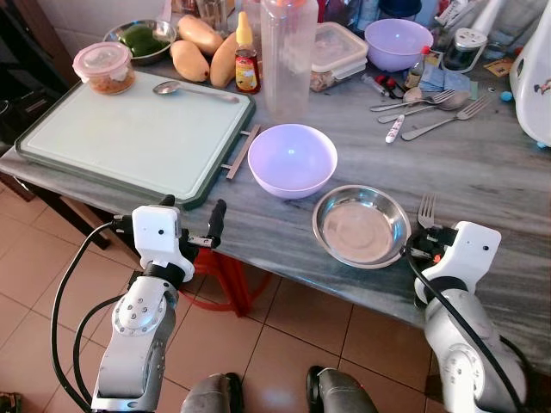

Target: Setting the table

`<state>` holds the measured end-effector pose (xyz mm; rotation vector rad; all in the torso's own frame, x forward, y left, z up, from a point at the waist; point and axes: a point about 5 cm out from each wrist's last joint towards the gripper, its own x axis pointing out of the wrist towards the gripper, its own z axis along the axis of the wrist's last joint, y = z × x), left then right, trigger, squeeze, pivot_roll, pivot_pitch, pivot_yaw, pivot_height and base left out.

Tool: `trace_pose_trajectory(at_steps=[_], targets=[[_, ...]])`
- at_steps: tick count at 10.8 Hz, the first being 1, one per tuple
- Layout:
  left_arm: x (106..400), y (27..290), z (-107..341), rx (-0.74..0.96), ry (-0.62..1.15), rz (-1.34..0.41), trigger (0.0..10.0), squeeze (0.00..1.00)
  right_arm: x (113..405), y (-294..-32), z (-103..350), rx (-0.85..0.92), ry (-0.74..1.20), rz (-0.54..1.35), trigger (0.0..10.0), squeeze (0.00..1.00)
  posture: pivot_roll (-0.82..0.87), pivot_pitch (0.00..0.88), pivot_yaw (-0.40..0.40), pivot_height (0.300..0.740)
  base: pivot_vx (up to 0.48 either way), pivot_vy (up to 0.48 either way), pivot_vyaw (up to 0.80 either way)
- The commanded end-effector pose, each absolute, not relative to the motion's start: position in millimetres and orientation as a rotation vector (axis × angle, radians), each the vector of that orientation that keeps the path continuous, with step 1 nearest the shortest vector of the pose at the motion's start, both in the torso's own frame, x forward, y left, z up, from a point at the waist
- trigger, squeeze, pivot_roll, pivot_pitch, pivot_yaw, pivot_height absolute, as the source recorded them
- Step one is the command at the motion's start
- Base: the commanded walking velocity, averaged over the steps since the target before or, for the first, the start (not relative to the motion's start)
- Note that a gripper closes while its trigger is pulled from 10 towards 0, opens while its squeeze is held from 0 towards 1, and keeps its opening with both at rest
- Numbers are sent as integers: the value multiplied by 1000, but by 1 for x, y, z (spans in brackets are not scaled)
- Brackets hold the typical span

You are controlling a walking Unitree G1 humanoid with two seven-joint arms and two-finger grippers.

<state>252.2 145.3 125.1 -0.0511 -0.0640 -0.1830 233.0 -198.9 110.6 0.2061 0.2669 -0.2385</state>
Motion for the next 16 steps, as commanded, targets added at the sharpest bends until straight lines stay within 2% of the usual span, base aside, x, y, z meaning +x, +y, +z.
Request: trace_pose_trajectory(at_steps=[1, 2, 3, 9, 13, 16], targets=[[250, 146, 125, -50, -58, -187, 10000, 0, 220, -193, 81, 217, 453, -231, 10000, 0, -72, 193, 44, 740, 0, 0, 0], [250, 146, 125, -50, -58, -188, 10000, 0, 219, -195, 80, 213, 460, -241, 10000, 451, -71, 194, 44, 740, 0, 0, 0], [250, 146, 125, -50, -57, -188, 10000, 0, 219, -196, 80, 213, 462, -247, 10000, 1000, -71, 193, 44, 740, 0, 0, 0], [252, 144, 126, -49, -64, -201, 10000, 0, 225, -202, 97, 154, 353, -280, 10000, 1000, -72, 187, 44, 740, 0, 0, 0], [252, 143, 127, -52, -70, -208, 10000, 0, 220, -208, 95, 140, 367, -353, 10000, 1000, -74, 185, 44, 740, 0, 0, 0], [252, 141, 128, -59, -77, -219, 10000, 0, 218, -214, 107, 121, 249, -390, 10000, 1000, -78, 187, 45, 740, 0, 0, 0]])
